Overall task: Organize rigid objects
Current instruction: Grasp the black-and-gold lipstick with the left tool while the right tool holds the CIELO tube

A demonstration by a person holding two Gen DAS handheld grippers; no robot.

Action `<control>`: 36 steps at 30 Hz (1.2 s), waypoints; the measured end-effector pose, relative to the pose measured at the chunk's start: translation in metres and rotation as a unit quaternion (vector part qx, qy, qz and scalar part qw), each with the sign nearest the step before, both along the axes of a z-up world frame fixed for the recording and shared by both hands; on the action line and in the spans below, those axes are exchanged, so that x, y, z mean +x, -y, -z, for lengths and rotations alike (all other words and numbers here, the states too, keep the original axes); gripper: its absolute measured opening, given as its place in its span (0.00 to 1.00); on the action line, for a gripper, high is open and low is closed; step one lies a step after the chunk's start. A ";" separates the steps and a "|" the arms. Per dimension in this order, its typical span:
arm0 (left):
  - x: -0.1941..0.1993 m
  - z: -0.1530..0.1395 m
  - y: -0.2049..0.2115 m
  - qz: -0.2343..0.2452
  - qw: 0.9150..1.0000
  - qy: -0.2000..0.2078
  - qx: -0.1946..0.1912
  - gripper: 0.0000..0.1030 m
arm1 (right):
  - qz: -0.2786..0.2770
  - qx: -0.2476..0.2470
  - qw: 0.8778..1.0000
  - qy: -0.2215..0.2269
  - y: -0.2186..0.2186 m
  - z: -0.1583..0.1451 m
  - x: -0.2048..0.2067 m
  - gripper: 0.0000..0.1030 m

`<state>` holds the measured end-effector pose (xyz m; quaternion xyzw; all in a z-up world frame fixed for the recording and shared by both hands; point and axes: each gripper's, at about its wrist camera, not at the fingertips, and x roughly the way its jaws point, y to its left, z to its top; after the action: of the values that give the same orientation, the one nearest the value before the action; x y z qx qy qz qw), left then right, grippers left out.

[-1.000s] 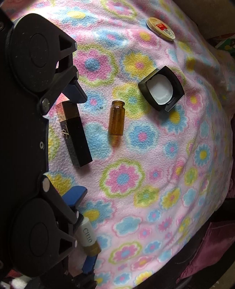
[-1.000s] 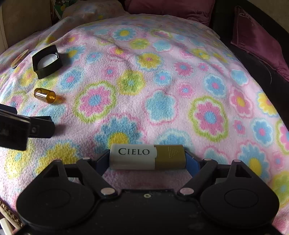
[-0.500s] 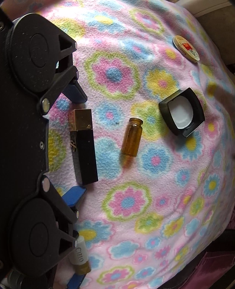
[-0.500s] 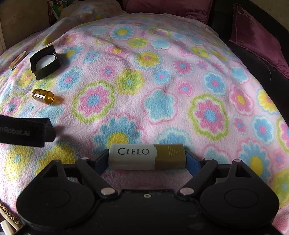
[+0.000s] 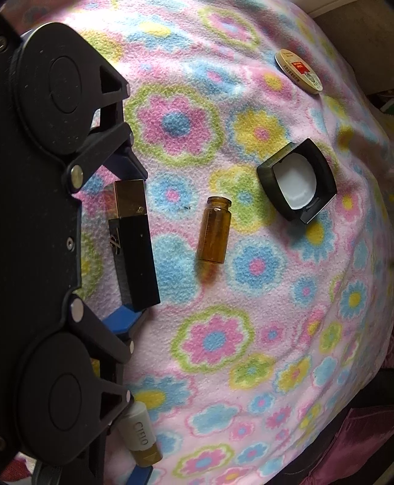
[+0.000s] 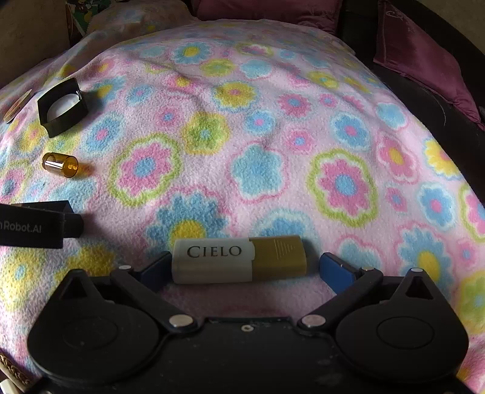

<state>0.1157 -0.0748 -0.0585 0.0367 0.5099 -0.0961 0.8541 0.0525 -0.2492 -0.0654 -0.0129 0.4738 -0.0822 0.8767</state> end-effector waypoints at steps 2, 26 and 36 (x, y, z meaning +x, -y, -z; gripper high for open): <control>-0.002 -0.002 -0.006 0.010 1.000 0.000 -0.007 0.76 | -0.010 0.012 1.000 -0.002 0.001 -0.002 0.000 0.92; -0.072 -0.065 -0.126 -0.012 1.000 -0.002 -0.005 0.76 | 0.022 0.135 0.982 0.130 0.000 -0.079 -0.077 0.82; -0.122 -0.089 -0.139 -0.019 0.998 0.020 -0.050 0.76 | -0.011 0.119 0.977 0.175 -0.047 -0.121 -0.167 0.82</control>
<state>-0.0060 0.0642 0.0306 -0.0135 0.4878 -0.1048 0.8665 -0.1140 -0.2026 0.0554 0.1012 0.3192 -0.0168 0.9421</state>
